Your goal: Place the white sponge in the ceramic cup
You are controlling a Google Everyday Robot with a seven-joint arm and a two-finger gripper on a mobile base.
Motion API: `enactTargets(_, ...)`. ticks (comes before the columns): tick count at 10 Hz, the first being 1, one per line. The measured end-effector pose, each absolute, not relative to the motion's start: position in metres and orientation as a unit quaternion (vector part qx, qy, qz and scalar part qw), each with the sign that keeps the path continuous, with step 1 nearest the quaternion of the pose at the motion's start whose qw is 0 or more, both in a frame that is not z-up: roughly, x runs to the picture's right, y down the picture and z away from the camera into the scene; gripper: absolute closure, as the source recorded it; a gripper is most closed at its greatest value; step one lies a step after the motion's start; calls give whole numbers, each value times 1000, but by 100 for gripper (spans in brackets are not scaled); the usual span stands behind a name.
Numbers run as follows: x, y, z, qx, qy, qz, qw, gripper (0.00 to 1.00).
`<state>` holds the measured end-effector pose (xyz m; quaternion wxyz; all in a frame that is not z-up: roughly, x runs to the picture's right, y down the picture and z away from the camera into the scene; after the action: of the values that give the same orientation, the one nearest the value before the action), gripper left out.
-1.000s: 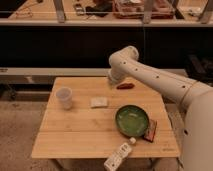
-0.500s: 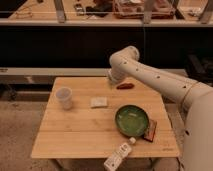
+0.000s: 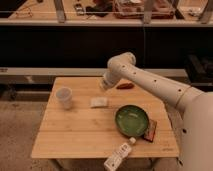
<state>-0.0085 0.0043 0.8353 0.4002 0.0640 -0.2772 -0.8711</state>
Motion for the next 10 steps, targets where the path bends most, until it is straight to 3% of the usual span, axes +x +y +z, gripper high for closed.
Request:
enactTargets(1,-8,22,849,47,-291,-881,369,43)
enactTargets(4,-12,37,876,24,-302,-893,332,21)
enactTargets(10,-36,42,902,81,-314,-899,293,20)
